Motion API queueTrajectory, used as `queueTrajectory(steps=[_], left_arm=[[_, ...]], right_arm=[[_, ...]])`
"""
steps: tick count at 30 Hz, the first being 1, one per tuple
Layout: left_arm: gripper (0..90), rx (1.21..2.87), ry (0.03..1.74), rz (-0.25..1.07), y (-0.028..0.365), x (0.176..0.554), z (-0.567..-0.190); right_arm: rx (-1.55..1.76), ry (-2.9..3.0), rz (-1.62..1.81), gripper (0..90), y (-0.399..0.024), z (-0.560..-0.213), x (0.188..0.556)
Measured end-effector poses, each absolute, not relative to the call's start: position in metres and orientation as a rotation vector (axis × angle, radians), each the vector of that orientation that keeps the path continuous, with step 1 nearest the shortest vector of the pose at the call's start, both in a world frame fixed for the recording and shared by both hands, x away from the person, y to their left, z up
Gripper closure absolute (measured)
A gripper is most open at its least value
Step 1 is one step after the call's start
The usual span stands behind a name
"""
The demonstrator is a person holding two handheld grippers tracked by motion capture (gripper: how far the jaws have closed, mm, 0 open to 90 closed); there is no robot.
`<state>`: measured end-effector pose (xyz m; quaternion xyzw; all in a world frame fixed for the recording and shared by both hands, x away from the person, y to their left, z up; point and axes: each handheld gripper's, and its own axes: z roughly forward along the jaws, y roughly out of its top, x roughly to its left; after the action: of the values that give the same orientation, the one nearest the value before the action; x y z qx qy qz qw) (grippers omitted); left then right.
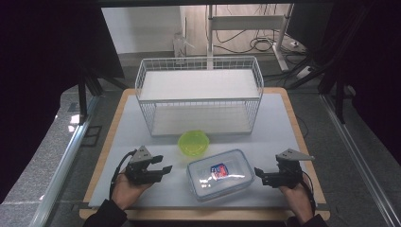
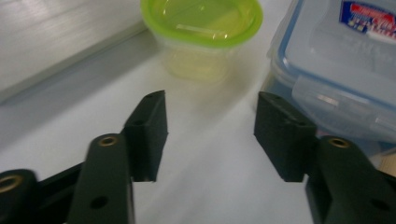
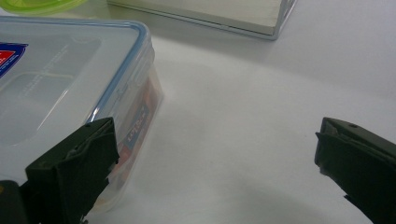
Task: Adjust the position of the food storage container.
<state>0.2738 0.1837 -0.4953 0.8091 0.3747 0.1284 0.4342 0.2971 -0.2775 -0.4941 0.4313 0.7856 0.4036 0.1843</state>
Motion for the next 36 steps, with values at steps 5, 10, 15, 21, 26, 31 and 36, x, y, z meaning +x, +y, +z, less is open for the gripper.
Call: queueTrajectory(steps=[5,10,15,21,26,31,36], left_arm=[[66.7,2.010,0.896,0.294,0.171,0.290,-0.485],[86.8,2.021,0.862,0.280,0.160,0.306,-0.479],[90.0,2.032,0.822,0.272,0.147,0.318,-0.473],[90.0,2.059,0.770,0.261,0.119,0.342,-0.462],[90.0,2.075,0.758,0.251,0.101,0.358,-0.460],[90.0,2.103,0.763,0.252,0.079,0.377,-0.466],[90.0,2.134,0.771,0.243,0.065,0.388,-0.472]], right_arm=[[1.208,2.242,1.150,0.0,-0.277,-0.493,0.296],[1.212,2.232,1.145,0.0,-0.278,-0.492,0.296],[1.214,2.225,1.146,0.0,-0.279,-0.492,0.296],[1.214,2.228,1.143,0.0,-0.279,-0.492,0.296],[1.211,2.234,1.147,0.0,-0.279,-0.493,0.296],[1.220,2.236,1.144,0.0,-0.279,-0.494,0.296],[1.221,2.242,1.145,0.0,-0.279,-0.495,0.297]])
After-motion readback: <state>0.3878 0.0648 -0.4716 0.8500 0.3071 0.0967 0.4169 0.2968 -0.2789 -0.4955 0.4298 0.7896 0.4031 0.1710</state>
